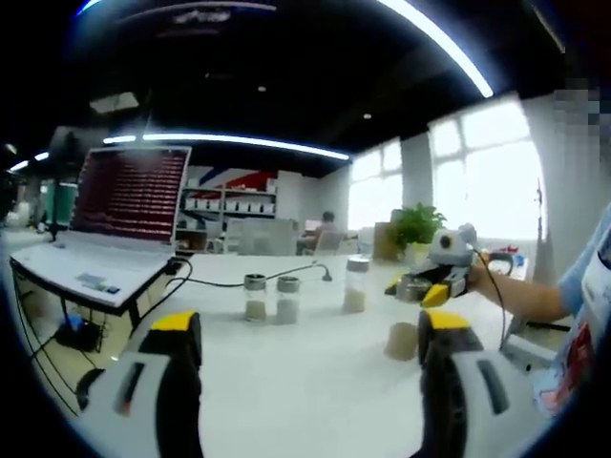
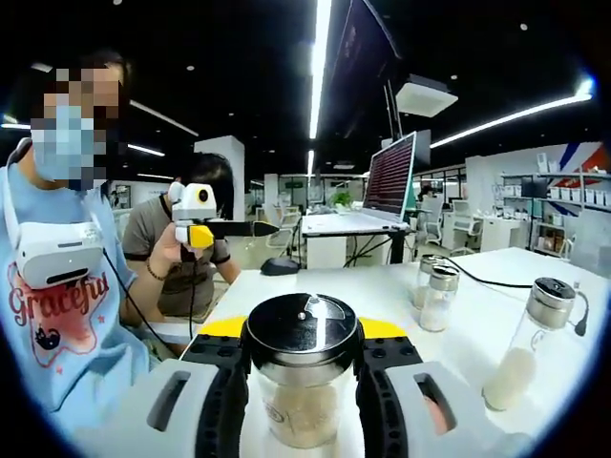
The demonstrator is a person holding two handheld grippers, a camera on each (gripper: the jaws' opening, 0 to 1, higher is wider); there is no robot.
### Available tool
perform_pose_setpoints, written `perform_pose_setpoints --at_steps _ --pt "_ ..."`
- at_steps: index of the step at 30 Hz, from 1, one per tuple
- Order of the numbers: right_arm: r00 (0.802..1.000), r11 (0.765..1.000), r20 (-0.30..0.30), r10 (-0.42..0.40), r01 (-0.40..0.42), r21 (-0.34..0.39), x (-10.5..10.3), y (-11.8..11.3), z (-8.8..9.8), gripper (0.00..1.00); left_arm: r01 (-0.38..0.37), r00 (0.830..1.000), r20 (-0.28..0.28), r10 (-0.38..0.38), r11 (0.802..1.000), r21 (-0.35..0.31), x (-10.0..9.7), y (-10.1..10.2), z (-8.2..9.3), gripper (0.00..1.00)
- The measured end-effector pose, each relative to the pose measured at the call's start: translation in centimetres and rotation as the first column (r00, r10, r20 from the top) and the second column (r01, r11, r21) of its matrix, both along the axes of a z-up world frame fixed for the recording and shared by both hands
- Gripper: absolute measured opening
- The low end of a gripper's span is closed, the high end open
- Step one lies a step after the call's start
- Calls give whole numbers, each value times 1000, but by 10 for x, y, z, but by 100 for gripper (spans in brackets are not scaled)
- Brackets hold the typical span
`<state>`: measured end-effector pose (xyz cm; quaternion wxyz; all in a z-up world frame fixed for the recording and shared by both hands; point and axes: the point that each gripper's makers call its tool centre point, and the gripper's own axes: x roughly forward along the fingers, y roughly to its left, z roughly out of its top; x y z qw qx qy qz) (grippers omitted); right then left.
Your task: Rotate the seasoning bottle until the label or dispensing opening points toward the visible target arrow and the bottle remains upright within the marked orientation range
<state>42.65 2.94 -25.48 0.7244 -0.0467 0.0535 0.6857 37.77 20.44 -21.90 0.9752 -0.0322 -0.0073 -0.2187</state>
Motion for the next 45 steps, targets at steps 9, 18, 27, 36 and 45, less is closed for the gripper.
perform_pose_setpoints --at_steps 9,18,27,36,45 --pt "1000 1000 -2 -27 27 14 0 1 0 42 -74 997 15 73 993 95 1 9 -1 100" --pt "997 997 0 -71 71 -8 2 3 0 42 -46 999 25 43 992 117 -1 2 1 100" --pt "994 994 3 -111 111 -9 5 3 -1 42 -62 998 22 60 991 120 -1 8 1 100" --pt "986 986 8 -166 166 2 6 3 0 42 -33 999 32 31 997 67 -2 2 6 100" --pt "964 964 3 -265 265 -24 11 4 -1 42 -53 997 61 53 999 0 -6 10 17 100"
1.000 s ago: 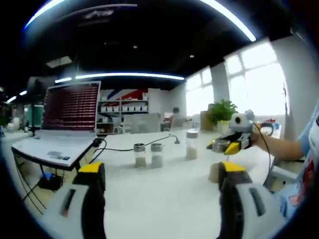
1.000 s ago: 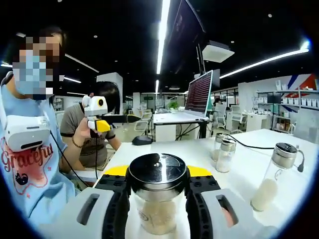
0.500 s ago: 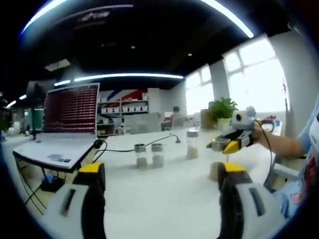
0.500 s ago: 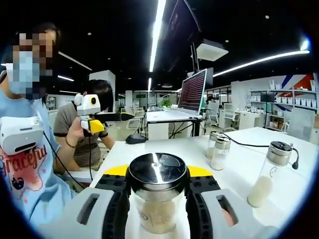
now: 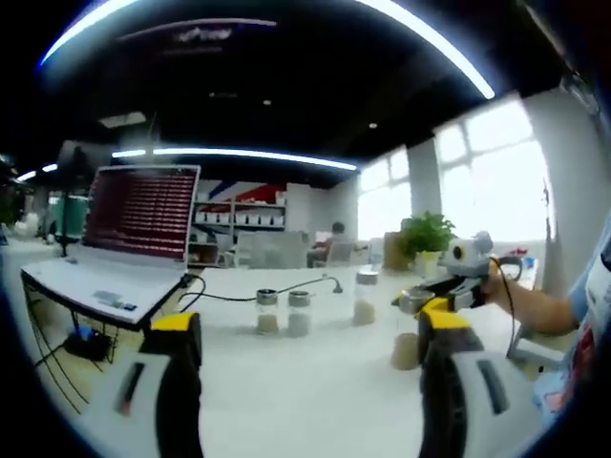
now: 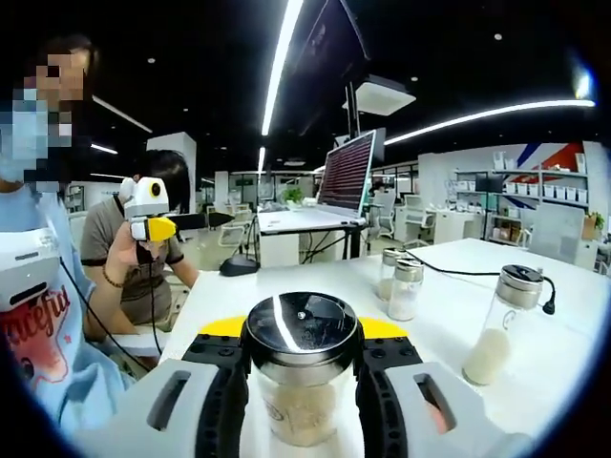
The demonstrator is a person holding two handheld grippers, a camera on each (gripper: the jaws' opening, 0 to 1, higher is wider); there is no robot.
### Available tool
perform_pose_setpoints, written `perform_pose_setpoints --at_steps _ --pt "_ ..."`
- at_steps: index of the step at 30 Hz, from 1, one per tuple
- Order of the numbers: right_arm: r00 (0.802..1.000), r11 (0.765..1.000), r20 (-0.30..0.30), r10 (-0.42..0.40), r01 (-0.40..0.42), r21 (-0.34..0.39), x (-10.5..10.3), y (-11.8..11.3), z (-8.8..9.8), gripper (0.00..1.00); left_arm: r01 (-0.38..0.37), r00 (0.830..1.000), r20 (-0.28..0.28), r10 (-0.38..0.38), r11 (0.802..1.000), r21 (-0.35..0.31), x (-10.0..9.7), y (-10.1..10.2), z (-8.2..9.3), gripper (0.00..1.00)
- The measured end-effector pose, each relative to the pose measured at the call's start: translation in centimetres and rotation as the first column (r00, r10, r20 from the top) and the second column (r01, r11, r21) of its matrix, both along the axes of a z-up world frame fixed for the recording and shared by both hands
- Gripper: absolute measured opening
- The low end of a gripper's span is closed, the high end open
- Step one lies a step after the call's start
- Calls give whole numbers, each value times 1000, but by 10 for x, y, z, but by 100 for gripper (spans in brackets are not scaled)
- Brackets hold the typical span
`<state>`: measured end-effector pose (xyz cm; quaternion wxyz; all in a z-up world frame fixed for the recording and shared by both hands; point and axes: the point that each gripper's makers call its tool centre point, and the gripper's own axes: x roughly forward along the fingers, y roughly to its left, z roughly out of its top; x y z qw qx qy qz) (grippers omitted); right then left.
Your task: Rotate the seasoning bottle until the label or dispensing opening points toward the visible target arrow and the bottle remains upright within the marked orientation range
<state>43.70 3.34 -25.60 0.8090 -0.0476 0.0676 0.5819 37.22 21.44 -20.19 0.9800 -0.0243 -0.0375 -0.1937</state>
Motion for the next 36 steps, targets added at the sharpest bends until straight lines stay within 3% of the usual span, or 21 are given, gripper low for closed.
perform_pose_setpoints --at_steps 6,18,36 --pt "998 998 -6 -67 67 -18 3 0 -1 42 27 999 -32 -26 999 27 1 -8 -10 100" --pt "990 990 -1 -140 140 -13 5 0 -2 42 10 999 -47 -9 1000 9 4 -2 -12 99" --pt "953 953 24 -301 301 7 11 -3 -2 42 32 998 -59 -34 999 -22 4 -9 -14 99"
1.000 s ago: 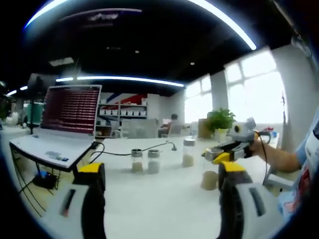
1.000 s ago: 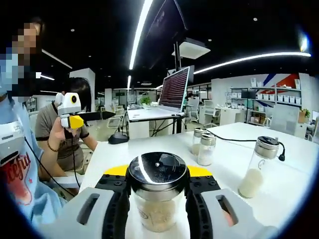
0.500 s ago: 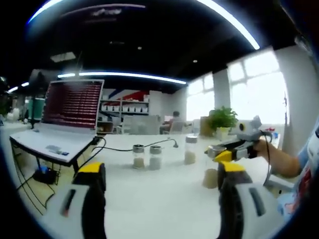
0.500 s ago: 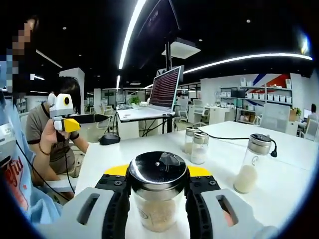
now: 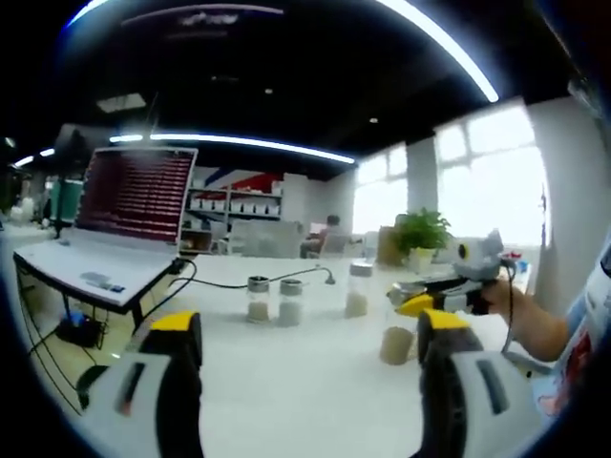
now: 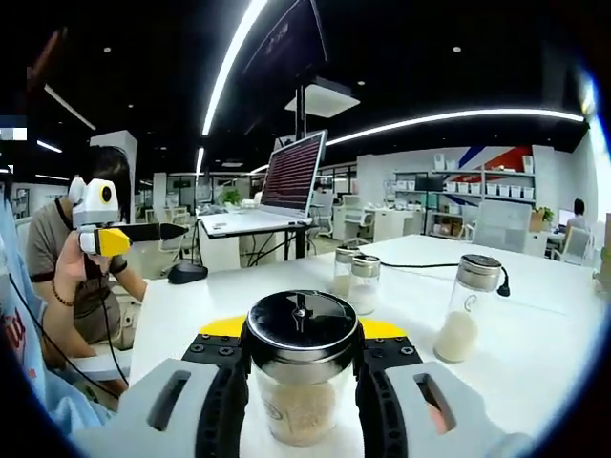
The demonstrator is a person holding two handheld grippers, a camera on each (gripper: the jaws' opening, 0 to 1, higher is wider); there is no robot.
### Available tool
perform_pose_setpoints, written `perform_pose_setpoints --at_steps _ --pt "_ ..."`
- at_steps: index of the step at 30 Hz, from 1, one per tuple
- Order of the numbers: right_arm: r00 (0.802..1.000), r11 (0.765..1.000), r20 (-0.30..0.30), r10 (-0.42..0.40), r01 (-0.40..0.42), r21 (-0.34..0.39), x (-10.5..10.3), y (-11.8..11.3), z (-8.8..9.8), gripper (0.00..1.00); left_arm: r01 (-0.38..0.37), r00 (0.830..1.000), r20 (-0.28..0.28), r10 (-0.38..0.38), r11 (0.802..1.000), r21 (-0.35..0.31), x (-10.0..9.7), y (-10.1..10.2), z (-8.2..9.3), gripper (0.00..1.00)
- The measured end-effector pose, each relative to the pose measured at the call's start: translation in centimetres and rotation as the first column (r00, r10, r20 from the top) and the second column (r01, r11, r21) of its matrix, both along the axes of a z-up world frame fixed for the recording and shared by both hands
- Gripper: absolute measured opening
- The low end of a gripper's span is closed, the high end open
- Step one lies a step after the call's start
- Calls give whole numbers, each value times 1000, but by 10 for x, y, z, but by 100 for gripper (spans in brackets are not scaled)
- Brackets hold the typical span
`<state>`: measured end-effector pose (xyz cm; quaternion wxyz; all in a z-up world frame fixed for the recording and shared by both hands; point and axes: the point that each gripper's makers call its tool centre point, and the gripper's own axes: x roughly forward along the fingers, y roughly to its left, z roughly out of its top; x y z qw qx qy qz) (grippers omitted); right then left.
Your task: Rotate the seasoning bottle until the label or dispensing opening points toward the visible target arrow and the bottle remains upright within the marked orientation range
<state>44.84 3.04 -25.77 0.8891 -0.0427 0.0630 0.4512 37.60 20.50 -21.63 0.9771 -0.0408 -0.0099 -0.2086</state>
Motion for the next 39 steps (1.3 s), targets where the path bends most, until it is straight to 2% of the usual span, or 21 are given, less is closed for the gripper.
perform_pose_setpoints --at_steps 5,14,26,39 --pt "1000 1000 9 -27 27 2 0 0 0 42 -2 1000 -4 2 1000 -14 1 0 -1 99" --pt "997 997 25 -76 76 19 0 2 -1 42 11 1000 -9 -11 1000 0 -1 -5 -2 99" --pt "982 983 45 -185 184 28 1 2 0 42 6 1000 -14 -6 1000 -1 -1 -2 -3 99" --pt "973 975 51 -223 222 29 2 1 0 42 16 1000 -4 -16 1000 -7 -3 -5 -1 99"
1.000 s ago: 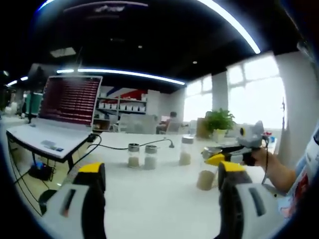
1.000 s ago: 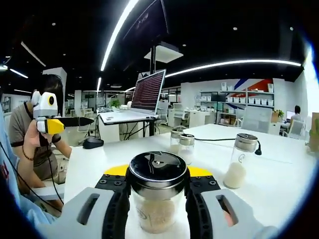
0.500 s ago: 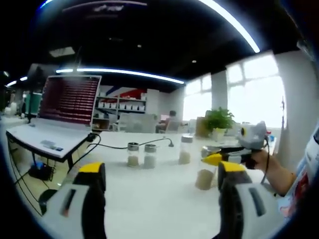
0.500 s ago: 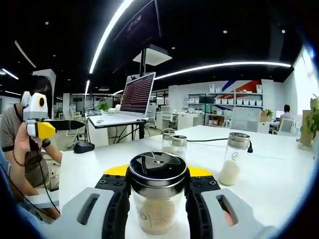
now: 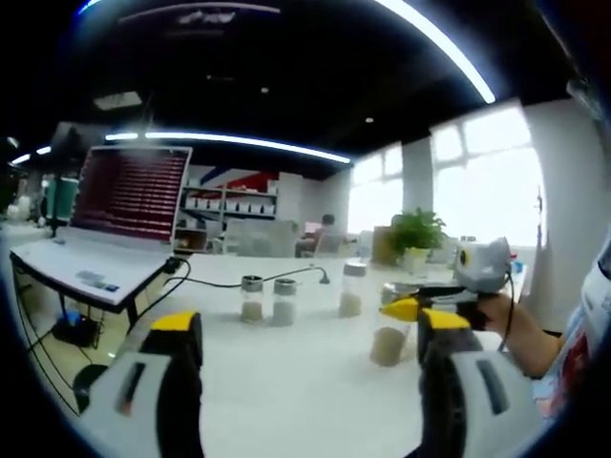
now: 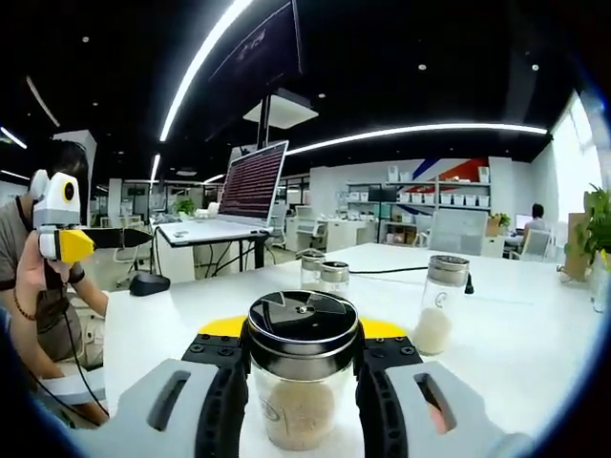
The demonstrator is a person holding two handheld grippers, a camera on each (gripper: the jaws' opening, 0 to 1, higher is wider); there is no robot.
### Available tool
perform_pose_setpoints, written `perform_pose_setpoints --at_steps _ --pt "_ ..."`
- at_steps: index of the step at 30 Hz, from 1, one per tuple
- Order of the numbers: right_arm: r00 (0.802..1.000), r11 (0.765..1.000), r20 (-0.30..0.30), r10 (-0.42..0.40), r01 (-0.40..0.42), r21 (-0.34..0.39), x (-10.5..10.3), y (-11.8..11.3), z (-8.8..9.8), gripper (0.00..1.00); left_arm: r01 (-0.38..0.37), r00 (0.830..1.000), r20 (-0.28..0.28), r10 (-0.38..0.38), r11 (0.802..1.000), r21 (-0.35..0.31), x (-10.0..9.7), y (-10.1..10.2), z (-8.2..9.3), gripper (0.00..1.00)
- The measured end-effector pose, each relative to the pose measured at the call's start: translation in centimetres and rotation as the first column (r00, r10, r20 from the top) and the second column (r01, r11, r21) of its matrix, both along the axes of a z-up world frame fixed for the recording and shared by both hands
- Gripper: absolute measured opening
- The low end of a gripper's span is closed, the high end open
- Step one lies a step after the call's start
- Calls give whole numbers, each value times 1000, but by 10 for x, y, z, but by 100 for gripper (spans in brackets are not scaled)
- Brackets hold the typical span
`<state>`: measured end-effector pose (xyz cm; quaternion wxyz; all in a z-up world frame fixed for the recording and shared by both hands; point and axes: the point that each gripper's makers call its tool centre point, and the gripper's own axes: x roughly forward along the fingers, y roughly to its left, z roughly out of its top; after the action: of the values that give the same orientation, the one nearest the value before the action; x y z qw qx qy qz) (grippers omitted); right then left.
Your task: Rotate the seasoning bottle until the label or dispensing opening points toward the visible target arrow and the bottle remains upright within the marked orientation range
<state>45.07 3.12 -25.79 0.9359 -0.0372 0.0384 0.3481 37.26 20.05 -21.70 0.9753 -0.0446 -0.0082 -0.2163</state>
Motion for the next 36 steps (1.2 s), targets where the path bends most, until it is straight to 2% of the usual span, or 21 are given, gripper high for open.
perform_pose_setpoints --at_steps 5,7,10,19,22,28,36 --pt "1000 1000 -2 -20 20 16 2 0 1 43 -9 1000 -1 9 1000 12 1 3 0 99" --pt "1000 999 14 -23 22 43 2 1 5 50 -8 1000 -1 8 1000 7 2 3 0 99" --pt "999 999 29 -33 32 19 3 2 9 60 -9 1000 -2 9 1000 4 2 5 0 99" --pt "999 999 21 -35 34 23 1 1 11 61 -12 1000 -6 12 1000 3 2 7 -2 99" --pt "999 999 22 -28 28 22 0 1 12 66 -7 1000 -7 7 1000 16 3 7 -3 99" --pt "1000 999 9 -23 23 34 -2 -3 15 67 17 1000 18 -18 1000 16 0 1 1 99" --pt "1000 1000 10 11 -12 21 -9 -3 17 71 8 1000 7 -8 1000 10 0 4 -1 99"
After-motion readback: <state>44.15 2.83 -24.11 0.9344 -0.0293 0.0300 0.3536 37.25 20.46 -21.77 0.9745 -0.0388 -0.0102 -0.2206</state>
